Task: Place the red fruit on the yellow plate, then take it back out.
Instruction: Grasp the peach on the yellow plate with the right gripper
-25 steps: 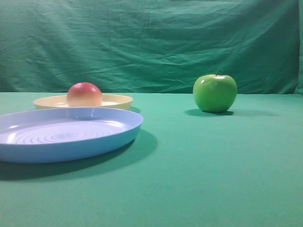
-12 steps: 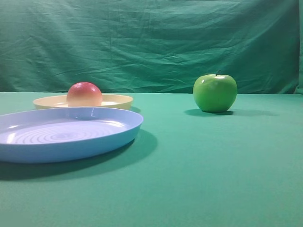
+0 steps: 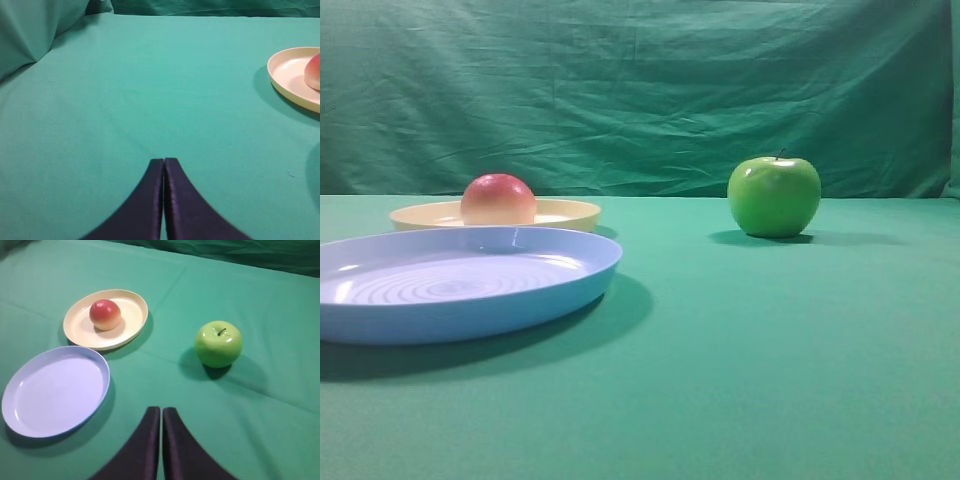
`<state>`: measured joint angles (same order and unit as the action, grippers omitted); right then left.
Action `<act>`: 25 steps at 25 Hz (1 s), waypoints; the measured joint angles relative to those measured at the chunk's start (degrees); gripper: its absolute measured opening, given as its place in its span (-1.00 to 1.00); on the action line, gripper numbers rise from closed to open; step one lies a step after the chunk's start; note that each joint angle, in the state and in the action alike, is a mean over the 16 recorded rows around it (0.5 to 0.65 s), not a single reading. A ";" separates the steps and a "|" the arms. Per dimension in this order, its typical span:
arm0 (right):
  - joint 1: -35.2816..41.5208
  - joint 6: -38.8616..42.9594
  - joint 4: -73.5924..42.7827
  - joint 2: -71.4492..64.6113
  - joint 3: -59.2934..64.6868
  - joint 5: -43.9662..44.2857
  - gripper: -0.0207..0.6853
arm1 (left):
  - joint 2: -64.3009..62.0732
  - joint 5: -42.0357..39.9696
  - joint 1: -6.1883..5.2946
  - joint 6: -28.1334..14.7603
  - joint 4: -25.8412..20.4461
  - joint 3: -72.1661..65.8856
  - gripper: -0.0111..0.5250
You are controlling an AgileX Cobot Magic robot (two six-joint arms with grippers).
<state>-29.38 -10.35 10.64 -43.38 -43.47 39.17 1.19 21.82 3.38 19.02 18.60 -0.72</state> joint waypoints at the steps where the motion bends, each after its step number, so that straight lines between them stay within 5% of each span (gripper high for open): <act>1: 0.00 -0.39 -0.15 -1.08 -0.74 0.13 -0.94 | 0.00 0.00 0.00 0.00 0.00 0.00 -0.96; 25: -7.57 -13.61 2.33 -56.98 -43.12 5.19 -0.91 | 0.00 0.00 0.00 -0.04 0.00 0.00 -0.96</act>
<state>-36.95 -23.95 12.97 -100.36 -86.59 44.36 1.19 21.82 3.38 18.97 18.60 -0.72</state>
